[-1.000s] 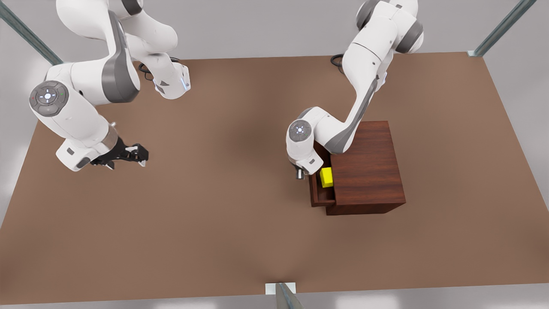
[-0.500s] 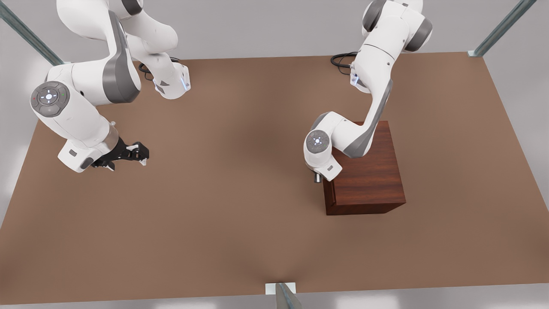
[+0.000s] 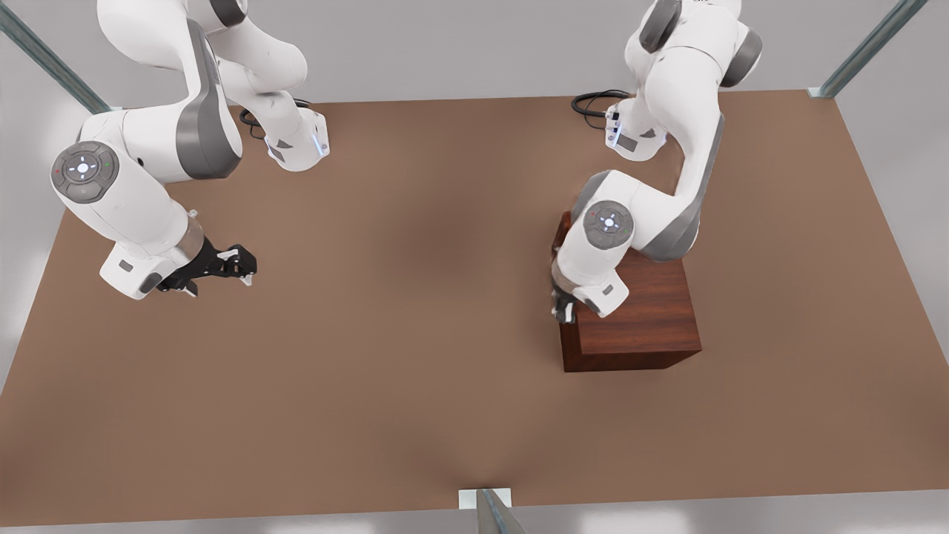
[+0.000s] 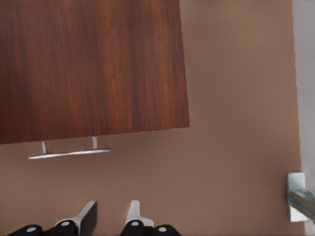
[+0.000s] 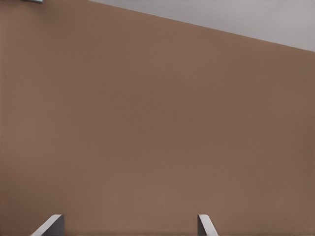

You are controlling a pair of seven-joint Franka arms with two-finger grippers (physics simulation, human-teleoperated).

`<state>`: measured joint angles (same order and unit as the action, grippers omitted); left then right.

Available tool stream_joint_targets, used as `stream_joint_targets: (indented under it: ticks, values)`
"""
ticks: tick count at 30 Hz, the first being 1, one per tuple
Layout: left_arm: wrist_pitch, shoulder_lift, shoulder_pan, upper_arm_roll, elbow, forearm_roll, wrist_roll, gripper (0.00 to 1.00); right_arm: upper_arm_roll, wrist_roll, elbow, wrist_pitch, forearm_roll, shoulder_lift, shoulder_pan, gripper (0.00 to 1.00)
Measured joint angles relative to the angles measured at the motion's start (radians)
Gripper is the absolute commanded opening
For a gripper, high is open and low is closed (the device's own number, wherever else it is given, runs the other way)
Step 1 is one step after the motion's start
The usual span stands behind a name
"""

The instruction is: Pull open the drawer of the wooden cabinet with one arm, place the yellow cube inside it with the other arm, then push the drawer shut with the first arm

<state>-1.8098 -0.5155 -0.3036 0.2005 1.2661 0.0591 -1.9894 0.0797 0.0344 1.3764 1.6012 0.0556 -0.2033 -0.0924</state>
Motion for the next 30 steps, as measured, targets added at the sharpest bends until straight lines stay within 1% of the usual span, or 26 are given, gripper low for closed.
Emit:
stream_joint_targets:
  ticks: [2, 4, 7, 9, 11, 21, 30]
  values:
    - [0.04, 0.029, 0.106, -0.001, -0.019, -0.008, 0.117, 1.0, 0.0, 0.002, -0.002, 0.001, -0.001, -0.005, 0.0, 1.0]
    - [0.092, 0.076, 0.182, 0.0, -0.032, -0.015, 0.267, 1.0, 0.0, 0.004, -0.001, 0.001, -0.001, -0.007, 0.002, 1.0]
    - [0.186, 0.167, 0.244, -0.011, -0.059, -0.025, 0.516, 1.0, 0.0, 0.007, -0.001, 0.002, -0.002, -0.008, 0.002, 1.0]
    - [0.239, 0.225, 0.225, -0.062, -0.056, -0.029, 0.671, 1.0, -0.002, 0.008, -0.002, 0.002, -0.002, -0.008, 0.002, 1.0]
    - [0.276, 0.251, 0.212, -0.08, -0.046, -0.032, 0.81, 1.0, -0.004, 0.009, -0.003, 0.002, -0.003, -0.009, 0.003, 1.0]
    - [0.359, 0.246, 0.198, -0.078, -0.052, -0.031, 1.324, 1.0, 0.0, 0.014, -0.003, 0.003, -0.002, -0.011, 0.002, 1.0]
    - [0.374, 0.246, 0.191, -0.079, -0.052, -0.032, 1.603, 1.0, 0.0, 0.017, -0.003, 0.004, -0.003, -0.011, 0.004, 1.0]
